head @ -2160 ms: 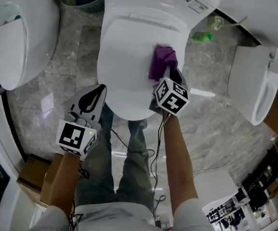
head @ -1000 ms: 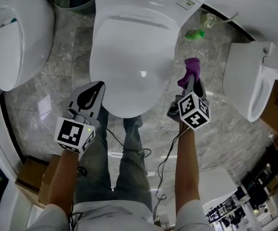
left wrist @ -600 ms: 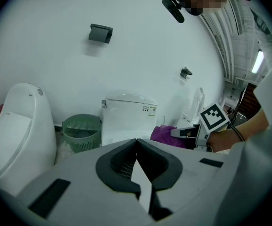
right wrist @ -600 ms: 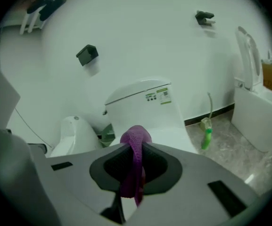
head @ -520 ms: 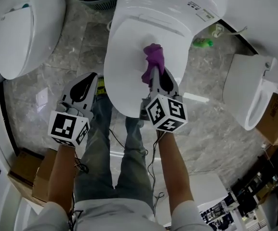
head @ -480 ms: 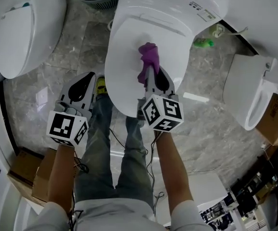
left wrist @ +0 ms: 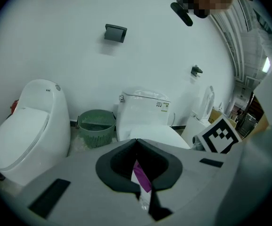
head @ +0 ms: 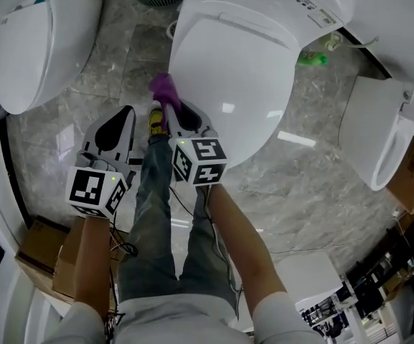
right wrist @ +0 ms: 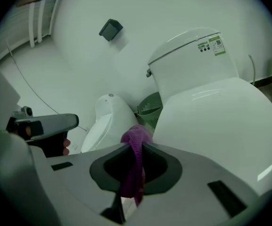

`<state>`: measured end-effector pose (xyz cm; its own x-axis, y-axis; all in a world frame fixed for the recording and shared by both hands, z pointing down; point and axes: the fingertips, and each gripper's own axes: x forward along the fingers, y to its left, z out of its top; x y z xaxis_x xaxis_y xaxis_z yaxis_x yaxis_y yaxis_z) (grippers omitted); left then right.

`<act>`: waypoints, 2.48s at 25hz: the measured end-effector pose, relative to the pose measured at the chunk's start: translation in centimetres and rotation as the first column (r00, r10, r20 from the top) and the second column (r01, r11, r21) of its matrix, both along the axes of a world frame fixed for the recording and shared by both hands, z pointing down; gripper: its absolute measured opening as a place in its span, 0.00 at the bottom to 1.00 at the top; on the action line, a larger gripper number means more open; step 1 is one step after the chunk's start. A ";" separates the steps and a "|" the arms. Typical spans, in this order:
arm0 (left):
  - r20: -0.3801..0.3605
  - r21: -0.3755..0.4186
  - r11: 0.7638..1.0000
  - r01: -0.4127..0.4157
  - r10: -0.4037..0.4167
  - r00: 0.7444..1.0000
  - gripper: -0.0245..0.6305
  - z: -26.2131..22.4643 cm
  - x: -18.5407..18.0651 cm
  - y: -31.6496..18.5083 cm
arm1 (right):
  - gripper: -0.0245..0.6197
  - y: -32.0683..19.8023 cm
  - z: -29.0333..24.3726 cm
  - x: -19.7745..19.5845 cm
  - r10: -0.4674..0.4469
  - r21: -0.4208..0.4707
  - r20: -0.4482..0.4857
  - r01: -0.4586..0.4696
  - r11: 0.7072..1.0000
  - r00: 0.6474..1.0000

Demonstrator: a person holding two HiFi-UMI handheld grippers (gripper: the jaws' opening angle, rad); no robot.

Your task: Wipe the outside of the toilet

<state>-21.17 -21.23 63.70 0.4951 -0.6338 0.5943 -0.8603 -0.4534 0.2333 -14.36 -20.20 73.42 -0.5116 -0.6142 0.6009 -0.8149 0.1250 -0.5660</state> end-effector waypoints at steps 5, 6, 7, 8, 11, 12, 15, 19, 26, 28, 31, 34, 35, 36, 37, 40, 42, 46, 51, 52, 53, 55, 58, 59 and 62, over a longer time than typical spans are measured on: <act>-0.005 -0.008 1.000 -0.023 0.023 1.000 0.06 0.9 1.1 0.6 | 0.12 1.1 2.3 1.9 0.006 -0.050 -0.061 -0.010 0.999 0.998; -0.006 -0.009 1.000 -0.026 0.026 1.000 0.06 0.9 1.4 0.7 | 0.12 1.4 2.7 2.5 0.003 -0.053 -0.082 -0.007 0.999 0.997; -0.007 -0.010 0.999 -0.030 0.030 1.000 0.06 0.9 1.8 0.8 | 0.12 1.6 3.0 3.3 -0.001 -0.057 -0.107 -0.005 0.998 0.994; -0.007 -0.011 0.999 -0.034 0.034 0.999 0.06 0.9 2.3 0.8 | 0.12 1.9 3.3 4.2 0.001 -0.061 -0.133 -0.009 0.998 0.991; -0.009 -0.008 0.999 -0.049 0.049 0.999 0.06 0.9 3.6 0.8 | 0.12 2.5 3.9 7.2 0.045 -0.084 -0.180 -0.061 0.995 0.983; -0.010 -0.007 0.998 -0.056 0.056 0.998 0.06 0.9 4.1 0.8 | 0.12 2.8 4.1 8.1 0.059 -0.089 -0.188 -0.076 0.993 0.980; -0.013 -0.006 0.997 -0.080 0.080 0.997 0.06 1.0 5.7 1.0 | 0.12 3.4 4.4 10.7 0.085 -0.096 -0.216 -0.108 0.990 0.973; -0.016 -0.011 0.994 -0.112 0.112 0.994 0.06 0.9 7.9 1.3 | 0.12 4.3 4.8 13.7 0.119 -0.105 -0.245 -0.149 0.983 0.962; -0.022 -0.012 0.987 -0.162 0.161 0.987 0.06 1.0 11.3 1.8 | 0.12 6.4 5.3 19.5 0.203 -0.106 -0.269 -0.239 0.965 0.942; -0.023 -0.015 0.985 -0.172 0.171 0.985 0.06 1.0 12.1 1.9 | 0.12 7.1 5.6 21.4 0.223 -0.112 -0.291 -0.265 0.958 0.930; -0.025 -0.018 0.982 -0.188 0.188 0.982 0.06 1.4 13.3 2.5 | 0.12 8.3 6.1 24.1 0.251 -0.125 -0.317 -0.303 0.945 0.915; -0.024 -0.020 0.979 -0.205 0.204 0.979 0.06 1.4 14.6 2.9 | 0.12 9.3 6.5 26.5 0.277 -0.133 -0.334 -0.336 0.933 0.901; -0.023 -0.020 0.977 -0.210 0.210 0.977 0.06 1.4 15.1 3.0 | 0.12 9.7 6.6 27.3 0.290 -0.136 -0.340 -0.352 0.926 0.895; -0.024 -0.020 0.976 -0.216 0.215 0.976 0.06 1.4 15.5 3.1 | 0.12 10.1 6.8 28.2 0.304 -0.140 -0.347 -0.370 0.919 0.887; -0.025 -0.020 0.975 -0.221 0.221 0.975 0.06 1.3 15.9 3.1 | 0.12 10.5 6.9 29.1 0.317 -0.144 -0.358 -0.387 0.911 0.878; -0.022 -0.016 0.972 -0.235 0.234 0.972 0.06 1.0 16.8 3.1 | 0.12 11.3 7.2 31.4 0.347 -0.150 -0.400 -0.434 0.888 0.848; -0.022 -0.013 0.971 -0.239 0.238 0.971 0.06 0.9 17.2 3.0 | 0.12 11.5 7.2 32.7 0.365 -0.149 -0.416 -0.459 0.876 0.833; -0.022 -0.011 0.969 -0.249 0.248 0.968 0.06 0.5 18.2 3.1 | 0.12 11.9 7.0 34.6 0.365 -0.146 -0.444 -0.468 0.871 0.818; -0.024 0.001 0.967 -0.257 0.257 0.966 0.06 -0.5 18.7 3.1 | 0.12 13.1 6.2 36.4 0.399 -0.150 -0.458 -0.511 0.847 0.795; -0.026 0.006 0.967 -0.255 0.255 0.967 0.06 -0.8 18.8 3.0 | 0.12 13.3 5.9 36.8 0.404 -0.151 -0.464 -0.520 0.841 0.788; -0.029 0.010 0.968 -0.253 0.253 0.967 0.06 -1.1 18.9 2.9 | 0.12 13.5 5.5 37.1 0.408 -0.152 -0.471 -0.527 0.836 0.782; -0.034 0.017 0.968 -0.249 0.249 0.968 0.06 -1.8 19.0 2.8 | 0.12 13.7 4.7 37.6 0.413 -0.148 -0.480 -0.535 0.832 0.774; -0.039 0.032 0.968 -0.250 0.251 0.967 0.06 -3.0 19.2 2.7 | 0.12 13.7 3.6 38.1 0.424 -0.138 -0.483 -0.545 0.827 0.766; -0.039 0.038 0.968 -0.250 0.251 0.967 0.06 -3.5 19.2 2.7 | 0.12 13.7 3.1 38.3 0.430 -0.134 -0.483 -0.550 0.824 0.763; -0.042 0.050 0.969 -0.243 0.245 0.969 0.06 -5.3 19.0 2.7 | 0.12 14.2 1.1 38.7 0.446 -0.121 -0.484 -0.562 0.818 0.753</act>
<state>-2.17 -18.51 58.42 0.6650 -0.5157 0.5402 -0.7108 -0.6589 0.2460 24.38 -6.04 74.53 0.1658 -0.5124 0.8426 -0.8774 -0.4668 -0.1112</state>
